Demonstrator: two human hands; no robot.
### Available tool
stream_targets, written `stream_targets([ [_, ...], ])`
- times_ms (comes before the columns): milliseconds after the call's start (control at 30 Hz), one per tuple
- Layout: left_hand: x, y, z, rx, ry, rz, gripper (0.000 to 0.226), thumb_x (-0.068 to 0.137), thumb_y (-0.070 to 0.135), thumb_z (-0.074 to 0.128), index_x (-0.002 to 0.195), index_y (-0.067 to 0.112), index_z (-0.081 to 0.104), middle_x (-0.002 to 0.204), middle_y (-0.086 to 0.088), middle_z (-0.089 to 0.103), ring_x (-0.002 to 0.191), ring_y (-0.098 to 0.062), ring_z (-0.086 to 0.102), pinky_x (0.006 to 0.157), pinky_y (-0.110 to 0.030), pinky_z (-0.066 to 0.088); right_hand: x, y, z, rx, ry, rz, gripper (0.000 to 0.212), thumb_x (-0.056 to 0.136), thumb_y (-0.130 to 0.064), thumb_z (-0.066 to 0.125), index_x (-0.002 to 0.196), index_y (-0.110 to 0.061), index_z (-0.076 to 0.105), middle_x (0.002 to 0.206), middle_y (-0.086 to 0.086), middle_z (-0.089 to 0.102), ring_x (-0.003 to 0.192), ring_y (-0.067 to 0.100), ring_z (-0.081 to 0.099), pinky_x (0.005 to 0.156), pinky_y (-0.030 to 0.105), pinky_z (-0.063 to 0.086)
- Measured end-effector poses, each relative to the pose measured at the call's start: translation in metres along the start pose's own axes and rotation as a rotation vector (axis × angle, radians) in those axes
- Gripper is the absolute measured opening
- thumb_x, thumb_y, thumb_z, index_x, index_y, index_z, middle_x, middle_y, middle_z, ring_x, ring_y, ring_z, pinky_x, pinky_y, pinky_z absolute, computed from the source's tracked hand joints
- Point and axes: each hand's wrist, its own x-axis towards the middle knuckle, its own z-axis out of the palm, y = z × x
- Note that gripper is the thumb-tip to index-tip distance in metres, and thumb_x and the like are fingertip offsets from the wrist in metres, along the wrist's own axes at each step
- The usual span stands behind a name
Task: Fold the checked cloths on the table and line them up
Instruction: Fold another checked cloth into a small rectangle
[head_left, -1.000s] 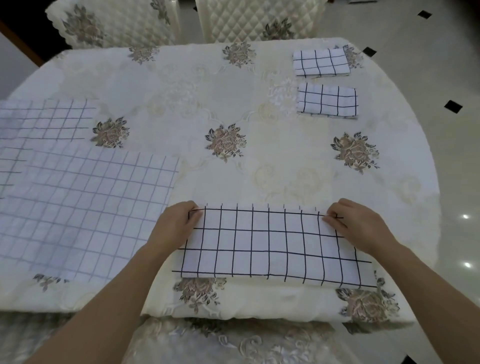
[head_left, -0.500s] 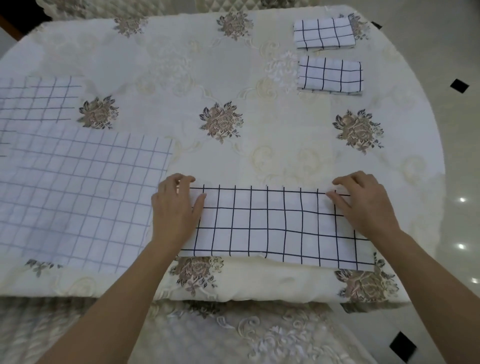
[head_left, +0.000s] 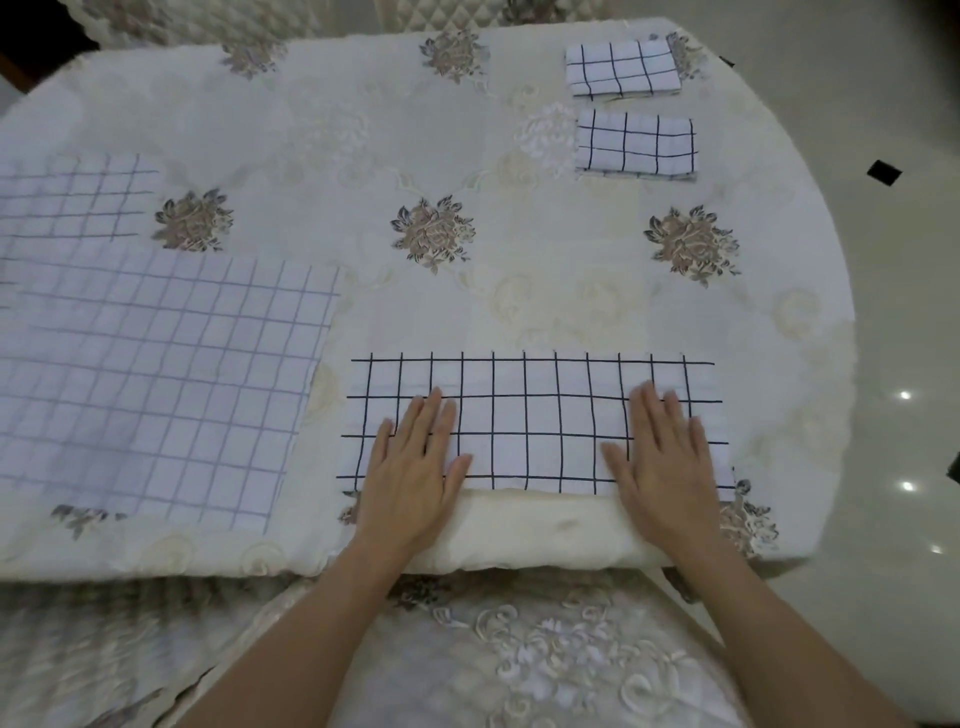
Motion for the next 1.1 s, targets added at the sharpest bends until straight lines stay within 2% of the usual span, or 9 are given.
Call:
stream_targets([
  [233, -0.004, -0.030, 0.005, 0.055, 0.031, 0.001, 0.068, 0.102, 0.056, 0.017, 0.160, 0.021, 0.010, 0.168, 0.000, 0.004, 0.154, -0.017, 0.003, 0.123, -0.049, 0.014, -0.001, 0.055, -0.013, -0.096, -0.008, 0.096, 0.078, 0.097, -0.068, 0.005, 0.159, -0.020, -0.007, 0.167, -0.005, -0.012, 0.153, 0.015, -0.014, 0.125, 0.047, 0.002],
  [300, -0.003, -0.024, 0.002, 0.024, 0.052, -0.018, 0.068, 0.102, 0.056, 0.019, 0.159, 0.019, 0.015, 0.167, -0.002, 0.009, 0.154, -0.020, 0.008, 0.122, -0.052, 0.016, -0.001, 0.050, -0.017, -0.112, 0.011, 0.127, 0.080, 0.099, -0.065, 0.007, 0.159, -0.014, 0.001, 0.168, 0.002, -0.004, 0.154, 0.020, -0.007, 0.124, 0.051, 0.005],
  [400, 0.003, 0.001, 0.001, 0.011, 0.063, 0.026, 0.069, 0.101, 0.056, 0.019, 0.159, 0.018, 0.016, 0.167, -0.003, 0.010, 0.154, -0.021, 0.009, 0.122, -0.051, 0.014, -0.003, 0.003, -0.017, -0.080, 0.106, 0.061, 0.075, 0.102, -0.054, 0.017, 0.157, -0.004, 0.015, 0.166, 0.013, 0.010, 0.154, 0.029, 0.005, 0.122, 0.053, 0.010],
  [500, 0.013, 0.037, 0.002, -0.005, 0.025, 0.083, 0.069, 0.101, 0.059, 0.009, 0.160, 0.023, 0.008, 0.168, -0.001, 0.001, 0.154, -0.018, -0.002, 0.123, -0.051, 0.008, -0.001, -0.069, -0.001, 0.006, 0.080, -0.111, 0.070, 0.103, -0.050, 0.017, 0.159, -0.008, 0.007, 0.167, 0.008, 0.001, 0.154, 0.025, -0.003, 0.123, 0.048, 0.003],
  [600, 0.021, 0.057, 0.010, -0.043, 0.000, 0.039, 0.065, 0.101, 0.053, 0.008, 0.160, 0.025, 0.004, 0.167, 0.000, -0.004, 0.153, -0.016, -0.007, 0.122, -0.054, 0.011, 0.004, -0.105, 0.016, 0.061, 0.042, -0.086, 0.065, 0.104, -0.047, 0.016, 0.159, -0.013, 0.011, 0.167, 0.004, 0.004, 0.154, 0.020, -0.003, 0.124, 0.046, 0.005],
  [700, 0.019, 0.051, 0.016, 0.018, 0.023, 0.039, 0.069, 0.100, 0.059, 0.021, 0.160, 0.026, 0.008, 0.167, -0.002, 0.001, 0.154, -0.019, -0.001, 0.122, -0.053, 0.012, 0.007, -0.081, 0.019, 0.030, 0.043, -0.004, 0.068, 0.102, -0.053, 0.017, 0.159, -0.015, 0.013, 0.167, 0.002, 0.007, 0.154, 0.020, 0.001, 0.124, 0.047, 0.008],
  [767, 0.015, 0.036, 0.016, 0.041, 0.047, 0.026, 0.071, 0.099, 0.063, 0.025, 0.159, 0.030, 0.008, 0.168, -0.001, 0.001, 0.154, -0.019, 0.001, 0.123, -0.052, 0.010, 0.007, -0.051, 0.016, -0.042, 0.046, -0.012, 0.072, 0.101, -0.059, 0.017, 0.160, -0.019, 0.006, 0.168, 0.000, 0.001, 0.154, 0.020, -0.004, 0.124, 0.047, 0.004],
  [867, 0.006, 0.003, 0.013, 0.036, 0.079, -0.036, 0.070, 0.098, 0.063, 0.024, 0.159, 0.033, 0.008, 0.168, 0.001, -0.001, 0.154, -0.019, 0.001, 0.123, -0.052, 0.009, 0.011, -0.002, 0.004, -0.046, 0.048, 0.050, 0.076, 0.098, -0.064, 0.013, 0.160, -0.022, 0.000, 0.168, -0.001, -0.005, 0.154, 0.018, -0.010, 0.125, 0.047, 0.004],
  [1100, 0.003, -0.058, 0.001, 0.009, 0.053, -0.122, 0.068, 0.099, 0.060, 0.017, 0.159, 0.032, 0.003, 0.167, 0.003, -0.004, 0.154, -0.017, -0.004, 0.122, -0.054, 0.010, 0.011, 0.046, -0.008, -0.052, 0.084, 0.163, 0.082, 0.096, -0.067, 0.010, 0.160, -0.016, 0.005, 0.168, 0.002, 0.001, 0.154, 0.021, -0.001, 0.124, 0.050, 0.008],
])
